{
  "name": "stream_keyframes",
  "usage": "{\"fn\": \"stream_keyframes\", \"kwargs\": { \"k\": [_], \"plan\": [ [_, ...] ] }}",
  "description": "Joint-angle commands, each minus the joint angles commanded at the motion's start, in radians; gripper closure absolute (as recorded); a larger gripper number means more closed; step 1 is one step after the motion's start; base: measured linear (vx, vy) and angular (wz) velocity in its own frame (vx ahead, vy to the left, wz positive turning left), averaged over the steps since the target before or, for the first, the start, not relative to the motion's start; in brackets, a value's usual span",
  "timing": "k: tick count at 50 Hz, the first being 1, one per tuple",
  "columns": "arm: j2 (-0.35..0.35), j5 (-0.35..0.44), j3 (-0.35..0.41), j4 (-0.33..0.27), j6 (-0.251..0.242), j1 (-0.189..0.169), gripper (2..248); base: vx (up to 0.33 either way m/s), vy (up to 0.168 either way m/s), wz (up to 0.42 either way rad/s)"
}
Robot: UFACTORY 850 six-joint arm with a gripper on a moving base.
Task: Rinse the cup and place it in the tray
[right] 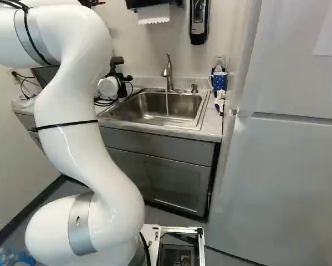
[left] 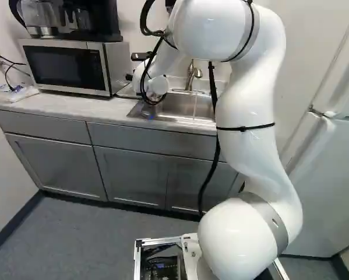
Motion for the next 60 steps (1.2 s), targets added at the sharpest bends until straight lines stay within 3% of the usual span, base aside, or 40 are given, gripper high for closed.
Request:
{"fn": "stream_keyframes", "kwargs": {
  "k": [60],
  "plan": [
    [0.071, -0.07, -0.042, 0.0, 0.0, 0.0, 3, 0.0, 0.0, 0.0]
  ]
}}
